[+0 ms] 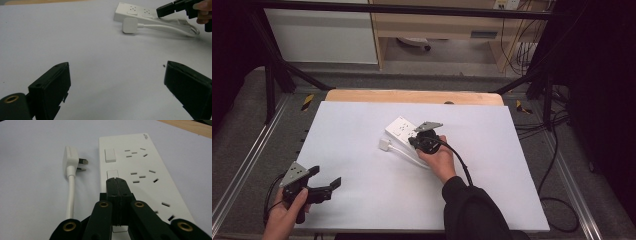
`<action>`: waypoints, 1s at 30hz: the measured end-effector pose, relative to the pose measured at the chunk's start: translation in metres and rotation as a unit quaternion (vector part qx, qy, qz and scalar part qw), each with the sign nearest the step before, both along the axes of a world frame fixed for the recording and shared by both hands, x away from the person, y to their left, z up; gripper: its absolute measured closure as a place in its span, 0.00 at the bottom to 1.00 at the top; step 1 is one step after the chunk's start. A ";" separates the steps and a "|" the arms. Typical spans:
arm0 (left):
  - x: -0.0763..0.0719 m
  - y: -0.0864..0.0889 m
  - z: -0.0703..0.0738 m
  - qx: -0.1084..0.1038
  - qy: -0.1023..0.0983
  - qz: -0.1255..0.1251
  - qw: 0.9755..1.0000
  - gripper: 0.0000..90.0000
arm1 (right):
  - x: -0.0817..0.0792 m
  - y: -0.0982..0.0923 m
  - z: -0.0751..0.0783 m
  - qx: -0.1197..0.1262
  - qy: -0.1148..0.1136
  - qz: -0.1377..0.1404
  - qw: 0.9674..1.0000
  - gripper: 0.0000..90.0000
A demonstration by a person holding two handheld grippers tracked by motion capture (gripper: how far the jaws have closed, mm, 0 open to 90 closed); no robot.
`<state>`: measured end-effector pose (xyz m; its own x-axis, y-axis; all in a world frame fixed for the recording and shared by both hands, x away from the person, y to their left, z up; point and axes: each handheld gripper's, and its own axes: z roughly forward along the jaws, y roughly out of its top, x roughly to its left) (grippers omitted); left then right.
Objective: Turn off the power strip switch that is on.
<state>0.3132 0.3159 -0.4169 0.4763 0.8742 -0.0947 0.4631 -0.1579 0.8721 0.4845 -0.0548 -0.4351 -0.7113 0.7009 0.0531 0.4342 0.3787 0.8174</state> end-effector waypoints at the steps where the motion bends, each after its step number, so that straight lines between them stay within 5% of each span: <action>1: 0.000 0.000 0.000 0.000 0.001 0.000 1.000 0.08 | 0.000 -0.001 0.001 -0.002 -0.001 0.001 1.000 1.00; 4: 0.000 0.000 0.000 0.000 0.000 0.000 1.000 0.08 | -0.001 -0.001 -0.001 -0.018 0.002 0.001 1.000 1.00; 30: 0.000 0.001 0.000 0.001 0.000 0.000 1.000 0.08 | -0.001 -0.007 0.004 0.007 -0.007 -0.005 1.000 1.00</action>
<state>0.3131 0.3164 -0.4168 0.4756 0.8747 -0.0932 0.4633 -0.1590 0.8718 0.4836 -0.0614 -0.4311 -0.7048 0.7074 0.0532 0.4262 0.3622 0.8290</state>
